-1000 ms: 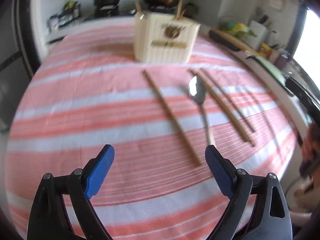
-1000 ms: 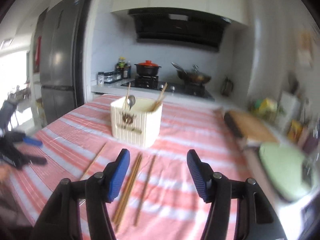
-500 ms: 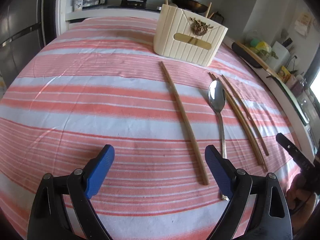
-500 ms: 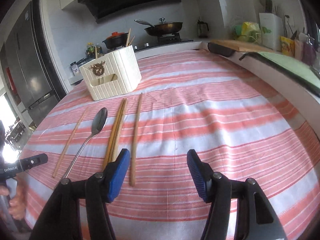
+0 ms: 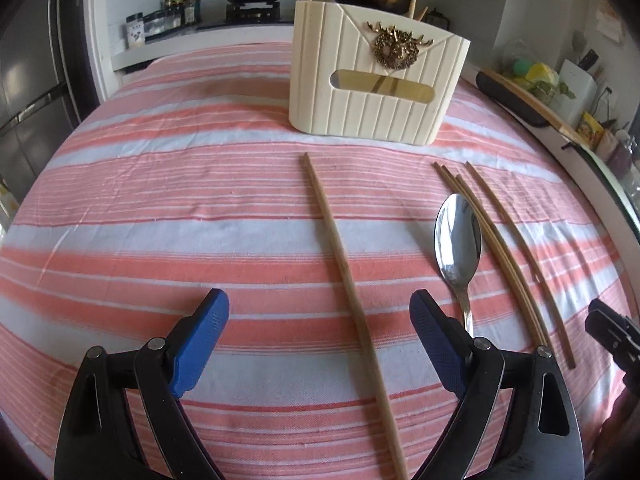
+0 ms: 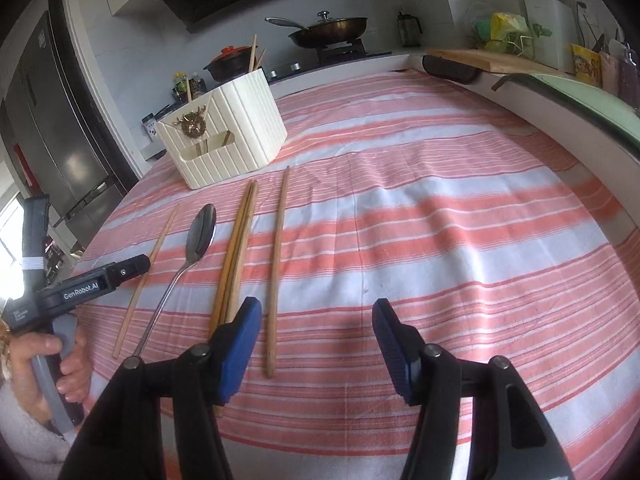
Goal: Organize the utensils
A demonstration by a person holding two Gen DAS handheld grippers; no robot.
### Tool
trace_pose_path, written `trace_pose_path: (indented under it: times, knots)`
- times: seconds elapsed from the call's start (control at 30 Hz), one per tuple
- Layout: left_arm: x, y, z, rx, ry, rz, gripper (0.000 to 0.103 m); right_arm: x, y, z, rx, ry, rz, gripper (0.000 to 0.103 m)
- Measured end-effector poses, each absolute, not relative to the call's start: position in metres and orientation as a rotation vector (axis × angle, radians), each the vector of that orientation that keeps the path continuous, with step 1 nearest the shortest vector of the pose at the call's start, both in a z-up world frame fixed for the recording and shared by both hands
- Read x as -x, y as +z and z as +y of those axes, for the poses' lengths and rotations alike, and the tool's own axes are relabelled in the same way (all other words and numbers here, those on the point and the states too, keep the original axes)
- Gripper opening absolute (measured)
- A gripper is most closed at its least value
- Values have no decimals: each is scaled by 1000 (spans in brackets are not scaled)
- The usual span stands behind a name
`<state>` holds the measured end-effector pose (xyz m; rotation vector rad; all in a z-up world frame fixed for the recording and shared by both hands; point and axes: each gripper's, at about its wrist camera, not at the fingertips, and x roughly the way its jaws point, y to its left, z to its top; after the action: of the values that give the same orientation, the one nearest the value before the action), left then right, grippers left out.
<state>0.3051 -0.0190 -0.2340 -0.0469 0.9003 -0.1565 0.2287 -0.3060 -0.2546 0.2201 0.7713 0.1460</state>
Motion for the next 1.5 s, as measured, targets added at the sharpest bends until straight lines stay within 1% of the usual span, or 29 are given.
trace_pose_path:
  times: [0.17,0.27,0.37,0.53,0.67,0.7,0.73,0.77,0.83,0.87,0.93,1.0,1.03,1.07,1.1,1.13,1.2,1.27,1.4,1.47,1.5]
  knots:
    - [-305,-236,-22,14,-125,914,93,-249,-253,-284,-108,183,773,59]
    - [-306,-238,-29,-39,-106,926,95,-256,-265,-276,-102,198,842,58]
    - [-307,-238,-29,-40,-101,931,96,-254,-264,-269,-57,182,838,58]
    - [-310,-239,-27,-42,-91,944,102,-255,-264,-268,-54,180,841,58]
    - [-317,-239,-23,-47,-81,946,101,-254,-264,-266,-36,172,842,58]
    - [-317,-239,-21,-46,-77,941,96,-254,-264,-267,-37,172,842,58]
    - [-315,-238,-20,-47,-71,933,87,-254,-264,-267,-40,173,842,58]
    - [-313,-236,-19,-50,-69,920,81,-254,-264,-267,-45,176,841,58]
    - [-308,-232,-19,-58,-84,901,51,-253,-264,-268,-52,179,840,58]
    - [-305,-231,-21,-63,-97,897,42,-253,-264,-268,-55,180,839,58]
    - [-300,-230,-30,-99,-115,890,8,-253,-263,-267,-39,163,842,57]
    - [-296,-230,-37,-150,-106,882,6,-256,-262,-262,11,116,861,36]
    - [-294,-229,-37,-152,-105,884,6,-260,-261,-260,31,116,878,34]
    - [-294,-229,-34,-141,-105,889,5,-265,-260,-256,38,127,895,28]
    - [-294,-229,-30,-129,-102,896,5,-269,-260,-253,40,144,914,20]
    - [-294,-228,-23,-112,-91,907,5,-272,-259,-250,55,158,925,19]
    - [-294,-227,-9,-93,-71,918,5,-275,-260,-242,132,159,924,6]
    - [-290,-228,12,-72,-43,926,5,-274,-259,-244,154,111,923,5]
    - [-281,-228,45,-12,-24,925,6,-261,-255,-275,108,-74,929,6]
    - [-279,-229,53,37,-56,928,8,-254,-254,-285,64,-84,922,7]
    - [-280,-229,54,51,-71,930,11,-251,-254,-288,36,-67,906,8]
